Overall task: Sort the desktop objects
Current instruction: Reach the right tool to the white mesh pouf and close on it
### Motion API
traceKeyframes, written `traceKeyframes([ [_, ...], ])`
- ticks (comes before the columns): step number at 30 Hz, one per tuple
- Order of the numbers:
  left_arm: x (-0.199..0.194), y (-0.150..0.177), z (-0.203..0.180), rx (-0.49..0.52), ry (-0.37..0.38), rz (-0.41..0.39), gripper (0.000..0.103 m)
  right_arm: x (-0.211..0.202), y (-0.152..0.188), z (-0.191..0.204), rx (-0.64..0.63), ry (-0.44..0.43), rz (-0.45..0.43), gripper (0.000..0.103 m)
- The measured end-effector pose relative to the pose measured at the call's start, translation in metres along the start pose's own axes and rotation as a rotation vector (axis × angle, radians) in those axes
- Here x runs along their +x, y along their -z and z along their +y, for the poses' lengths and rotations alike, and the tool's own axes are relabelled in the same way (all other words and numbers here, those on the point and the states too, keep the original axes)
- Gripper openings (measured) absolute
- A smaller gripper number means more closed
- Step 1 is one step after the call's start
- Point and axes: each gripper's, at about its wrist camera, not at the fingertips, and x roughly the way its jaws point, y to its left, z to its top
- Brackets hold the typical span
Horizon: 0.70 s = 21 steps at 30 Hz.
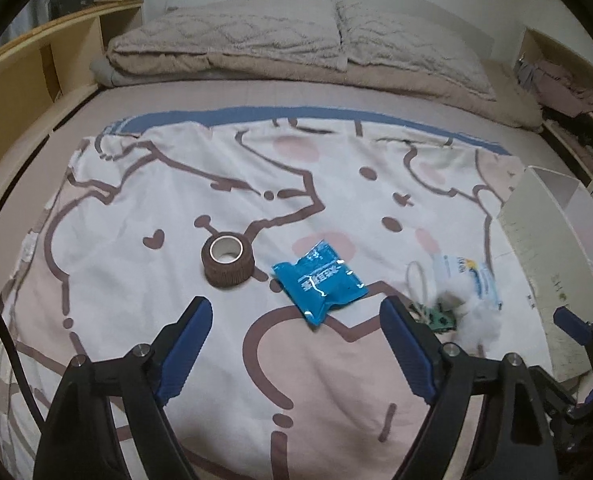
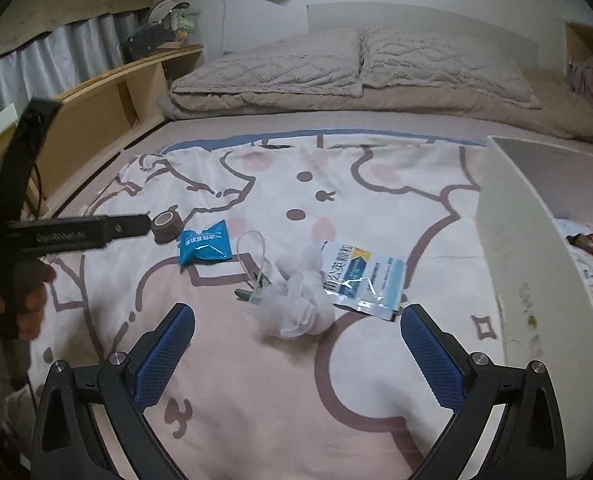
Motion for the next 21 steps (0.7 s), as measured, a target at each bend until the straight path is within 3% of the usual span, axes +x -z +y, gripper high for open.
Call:
traceKeyframes([
  [3, 0.012, 0.001, 0.002, -0.005, -0.009, 0.02, 0.086, 0.012, -0.002, -0.003, 0.015, 0.022, 0.006, 0.103],
  [5, 0.021, 0.004, 0.005, -0.005, -0.015, 0.034, 0.086, 0.021, -0.003, -0.005, 0.028, -0.01, 0.029, 0.103],
  [11, 0.046, 0.018, 0.015, -0.006, -0.044, 0.093, 0.086, 0.053, -0.004, 0.004, -0.033, -0.014, 0.105, 0.079],
  [16, 0.06, 0.025, 0.02, -0.006, -0.072, 0.116, 0.085, 0.076, 0.003, 0.003, -0.04, -0.014, 0.156, 0.076],
  [21, 0.071, 0.032, 0.027, -0.01, -0.082, 0.13, 0.084, 0.084, 0.005, -0.004, -0.018, -0.022, 0.155, 0.047],
])
